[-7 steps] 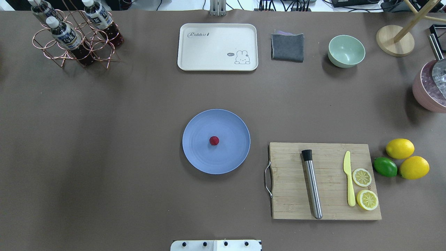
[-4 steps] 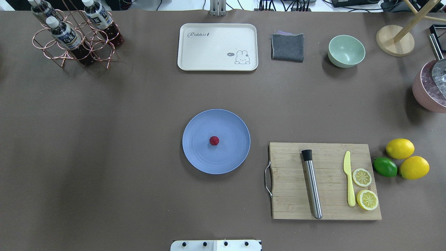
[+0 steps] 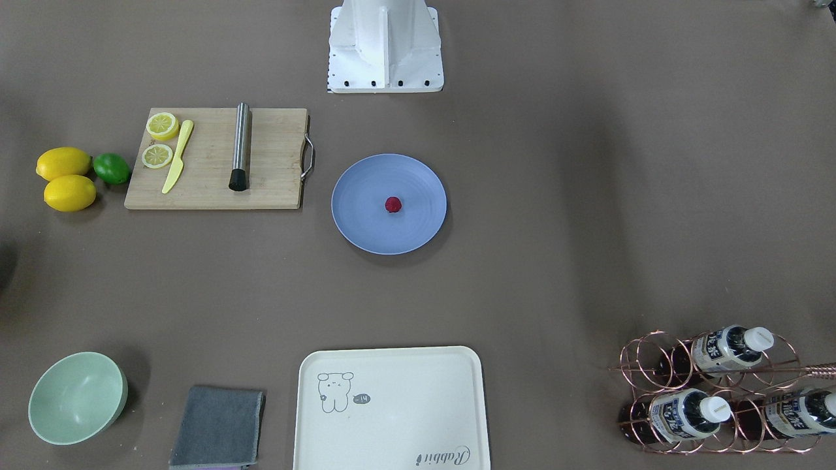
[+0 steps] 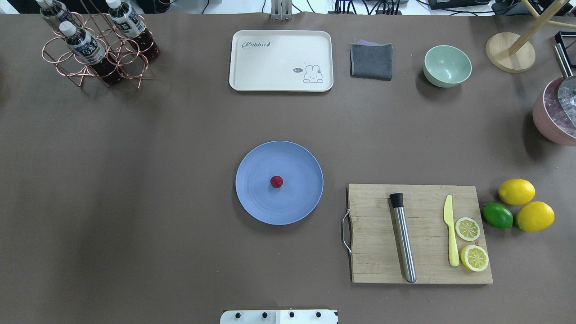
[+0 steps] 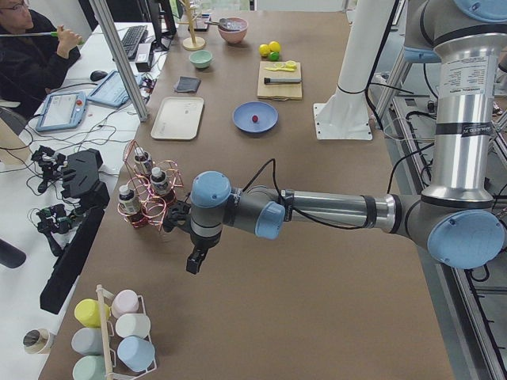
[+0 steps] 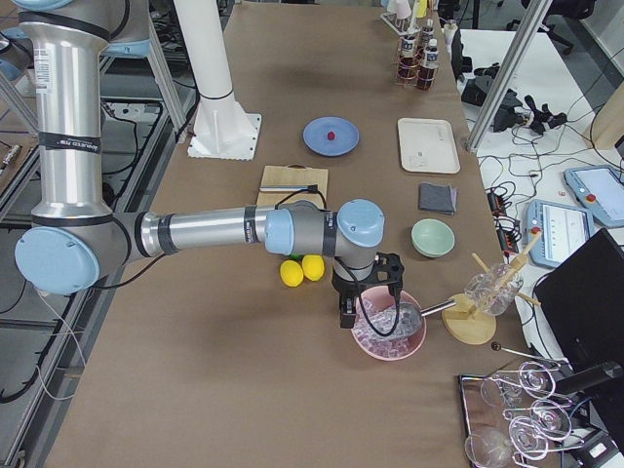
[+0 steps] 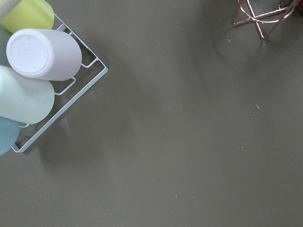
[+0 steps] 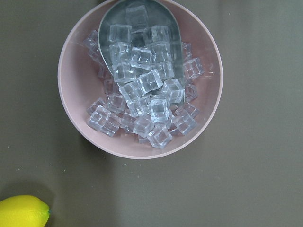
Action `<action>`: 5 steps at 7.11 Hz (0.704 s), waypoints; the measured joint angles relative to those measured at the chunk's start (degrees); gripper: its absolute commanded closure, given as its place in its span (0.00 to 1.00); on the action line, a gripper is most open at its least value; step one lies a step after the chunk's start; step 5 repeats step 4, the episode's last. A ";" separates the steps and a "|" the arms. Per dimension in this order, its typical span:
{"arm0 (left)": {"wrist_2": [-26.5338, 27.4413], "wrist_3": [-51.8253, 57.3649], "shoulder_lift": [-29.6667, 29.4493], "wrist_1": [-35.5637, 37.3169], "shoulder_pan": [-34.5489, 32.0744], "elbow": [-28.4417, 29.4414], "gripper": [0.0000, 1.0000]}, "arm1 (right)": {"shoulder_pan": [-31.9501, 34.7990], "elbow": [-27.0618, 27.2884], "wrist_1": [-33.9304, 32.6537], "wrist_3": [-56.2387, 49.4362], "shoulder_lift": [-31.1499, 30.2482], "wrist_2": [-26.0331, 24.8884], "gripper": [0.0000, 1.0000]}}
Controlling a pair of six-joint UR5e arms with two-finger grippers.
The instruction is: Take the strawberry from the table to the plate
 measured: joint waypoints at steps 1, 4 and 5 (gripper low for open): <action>0.00 -0.04 0.00 0.00 0.00 0.03 0.02 | 0.00 0.01 0.00 0.00 -0.03 0.06 0.00; 0.00 -0.05 0.00 -0.03 0.00 0.04 0.02 | 0.00 0.07 -0.06 0.20 0.41 0.52 0.00; 0.00 -0.05 0.00 -0.03 0.00 0.04 0.02 | 0.00 0.07 -0.06 0.20 0.41 0.52 0.00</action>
